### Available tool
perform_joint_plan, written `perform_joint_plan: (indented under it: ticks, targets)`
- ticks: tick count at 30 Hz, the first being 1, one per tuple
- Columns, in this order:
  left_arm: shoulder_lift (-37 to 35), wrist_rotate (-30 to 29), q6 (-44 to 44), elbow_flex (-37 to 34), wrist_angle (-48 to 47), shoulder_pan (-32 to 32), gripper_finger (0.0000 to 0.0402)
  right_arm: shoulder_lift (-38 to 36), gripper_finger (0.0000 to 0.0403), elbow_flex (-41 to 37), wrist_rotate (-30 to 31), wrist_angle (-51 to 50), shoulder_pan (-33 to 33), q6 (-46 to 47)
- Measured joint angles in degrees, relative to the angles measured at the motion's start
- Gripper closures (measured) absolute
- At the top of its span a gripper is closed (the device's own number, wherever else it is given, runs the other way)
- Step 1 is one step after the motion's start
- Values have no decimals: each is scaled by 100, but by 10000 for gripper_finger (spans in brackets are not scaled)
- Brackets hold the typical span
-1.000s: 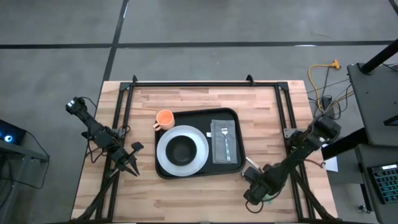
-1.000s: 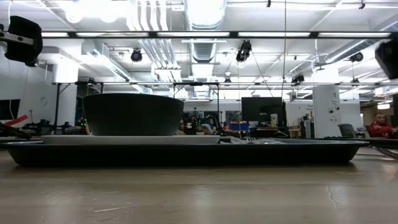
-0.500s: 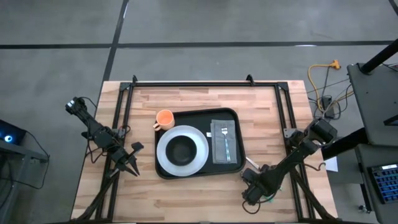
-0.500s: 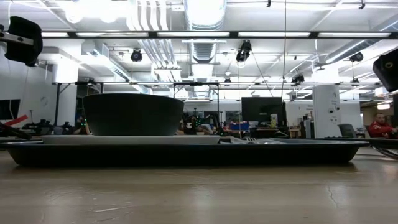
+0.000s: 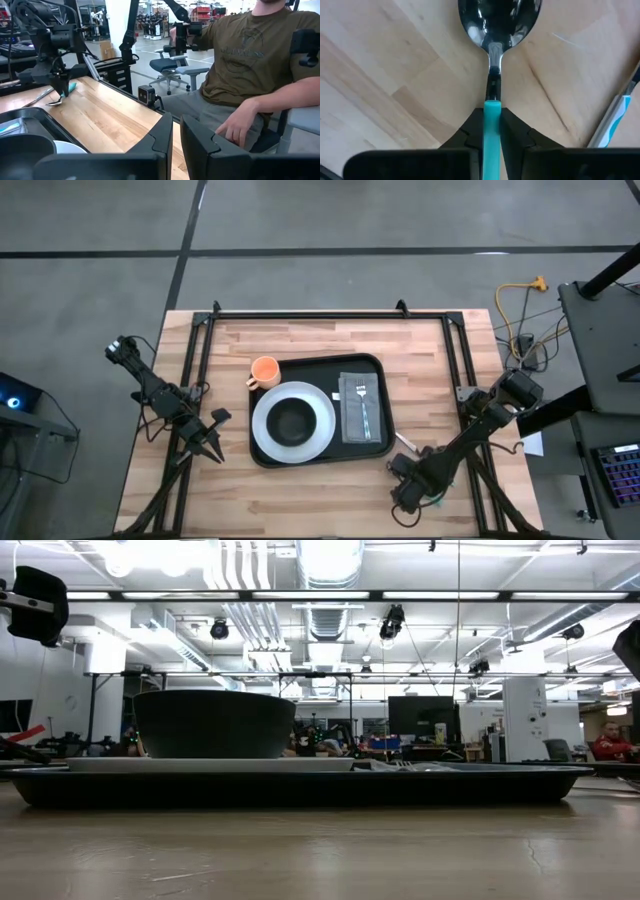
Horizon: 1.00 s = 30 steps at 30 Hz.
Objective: Set up tray
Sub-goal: Put the blue spoon on the gray napkin to the left of the blue fork
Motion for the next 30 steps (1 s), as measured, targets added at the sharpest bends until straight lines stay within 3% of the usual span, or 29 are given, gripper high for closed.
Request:
perform_joint_plan:
  ticks: [12,30]
  targets:
    - [0,0,-1,0,0,0,383,-72,378,610,20,-169,-13,-505]
    - [0,0,0,4,-2,-2,383,-74,369,1574,795,-1401,-588,-1096]
